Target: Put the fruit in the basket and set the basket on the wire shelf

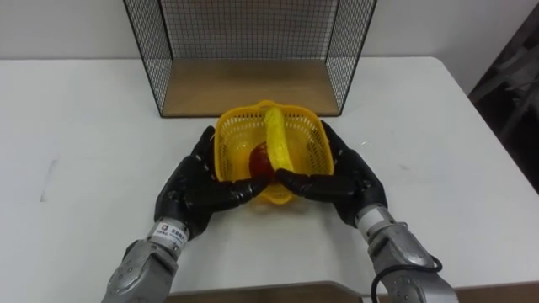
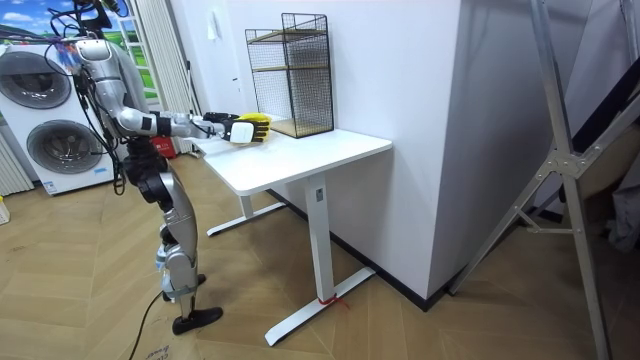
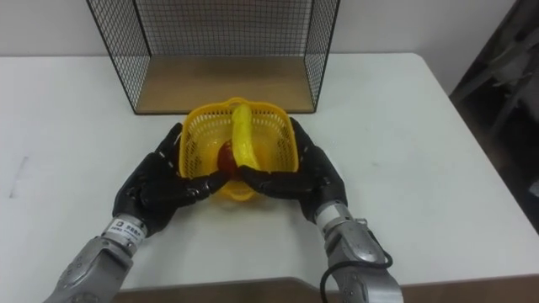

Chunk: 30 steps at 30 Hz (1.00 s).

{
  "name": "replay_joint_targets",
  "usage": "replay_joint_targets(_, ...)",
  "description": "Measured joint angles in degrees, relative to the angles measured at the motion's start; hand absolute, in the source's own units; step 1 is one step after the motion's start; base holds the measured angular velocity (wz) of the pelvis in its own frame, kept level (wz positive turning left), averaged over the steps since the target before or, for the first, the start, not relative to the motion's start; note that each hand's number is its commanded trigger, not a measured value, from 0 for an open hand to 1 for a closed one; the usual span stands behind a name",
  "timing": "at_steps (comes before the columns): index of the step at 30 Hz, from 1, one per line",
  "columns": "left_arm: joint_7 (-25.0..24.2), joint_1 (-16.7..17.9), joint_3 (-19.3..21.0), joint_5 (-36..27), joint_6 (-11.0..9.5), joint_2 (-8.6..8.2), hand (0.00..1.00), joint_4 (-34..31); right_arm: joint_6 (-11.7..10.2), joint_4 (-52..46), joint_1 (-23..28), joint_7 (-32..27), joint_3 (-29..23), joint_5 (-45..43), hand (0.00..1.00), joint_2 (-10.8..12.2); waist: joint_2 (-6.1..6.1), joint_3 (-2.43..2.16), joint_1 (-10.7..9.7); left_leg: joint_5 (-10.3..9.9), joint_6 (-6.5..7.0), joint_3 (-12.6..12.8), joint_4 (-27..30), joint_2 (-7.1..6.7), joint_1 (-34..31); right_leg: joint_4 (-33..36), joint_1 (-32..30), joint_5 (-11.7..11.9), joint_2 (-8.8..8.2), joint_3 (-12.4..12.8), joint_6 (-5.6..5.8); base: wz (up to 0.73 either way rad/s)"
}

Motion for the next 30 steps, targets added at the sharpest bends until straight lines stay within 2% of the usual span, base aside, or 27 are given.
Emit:
replay_joint_targets(10,0.96,-0.39,-1.55,0.00,-0.16,-0.11,0.00,0.01,-0.45,0.29,-0.01,-0.20,0.71,0.98,0.00,0.31,0.08,0.01,0.32,0.00,0.00,0.00,0.12,0.00,0.01,0.06,0.02,0.00,0.02,0.12,0.00,0.00)
replay_joint_targets(13,1.51,-0.56,-2.05,-0.05,-0.19,-0.13,0.00,0.01,-0.51,0.29,-0.02,-1.00,0.94,2.90,0.00,0.30,0.37,0.05,0.31,0.00,0.00,0.00,0.22,0.01,-0.13,0.08,-0.05,0.01,0.02,0.07,-0.01,0.00)
replay_joint_targets(16,2.38,-1.23,-2.22,-0.04,-0.20,-0.22,0.00,0.01,-1.70,0.28,-0.09,-2.83,2.25,3.95,0.00,0.34,0.92,0.19,0.24,-0.01,0.00,0.01,0.37,0.11,-0.42,0.09,-0.23,0.09,0.09,-0.01,-0.09,0.00)
replay_joint_targets(17,2.51,-1.40,-2.22,-0.03,-0.20,-0.26,0.00,0.01,-1.80,0.25,-0.09,-3.20,2.41,4.28,0.00,0.37,1.03,0.16,0.24,-0.01,0.00,0.01,0.38,0.11,-0.45,0.13,-0.28,0.09,0.09,0.00,-0.10,0.00)
replay_joint_targets(18,2.83,-1.86,-2.29,-0.03,-0.20,-0.46,0.00,0.00,-1.79,-0.04,-0.12,-3.83,2.43,4.86,0.00,0.40,1.30,-0.06,0.26,-0.01,0.00,0.03,0.40,0.11,-0.87,0.28,-0.78,0.10,0.09,0.03,-0.10,0.00)
replay_joint_targets(19,3.23,-2.53,-2.42,-0.03,-0.20,-0.67,0.00,0.00,-1.79,-0.53,-0.20,-4.58,2.45,5.38,0.00,0.47,1.58,0.02,0.26,-0.01,0.00,0.07,0.42,0.11,-1.06,0.40,-1.03,0.12,0.09,0.07,-0.11,0.00)
replay_joint_targets(24,4.86,-4.07,-2.69,-0.02,-0.29,-1.41,0.00,-0.01,-1.79,-0.66,-0.88,-6.97,2.57,7.11,0.00,1.02,2.37,-0.34,0.33,0.00,-0.01,0.11,0.38,0.12,-0.82,0.49,-0.94,0.12,0.09,0.11,-0.11,0.00)
replay_joint_targets(27,6.12,-5.49,-2.69,-0.03,-1.22,-1.77,0.00,-1.37,-1.88,-2.89,-2.47,-8.31,2.58,7.67,0.00,1.05,2.33,-0.32,0.29,0.00,-0.01,0.19,0.42,0.12,-0.76,0.51,-0.94,0.12,0.08,0.21,-0.11,0.00)
replay_joint_targets(30,7.59,-7.72,-2.66,-1.79,-4.10,-2.77,0.00,-2.33,-3.85,-5.16,-3.76,-9.07,2.59,7.81,0.00,1.08,2.16,-0.24,0.34,0.00,-0.01,0.18,0.38,0.12,-0.64,0.49,-0.86,0.12,0.08,0.20,-0.11,0.00)
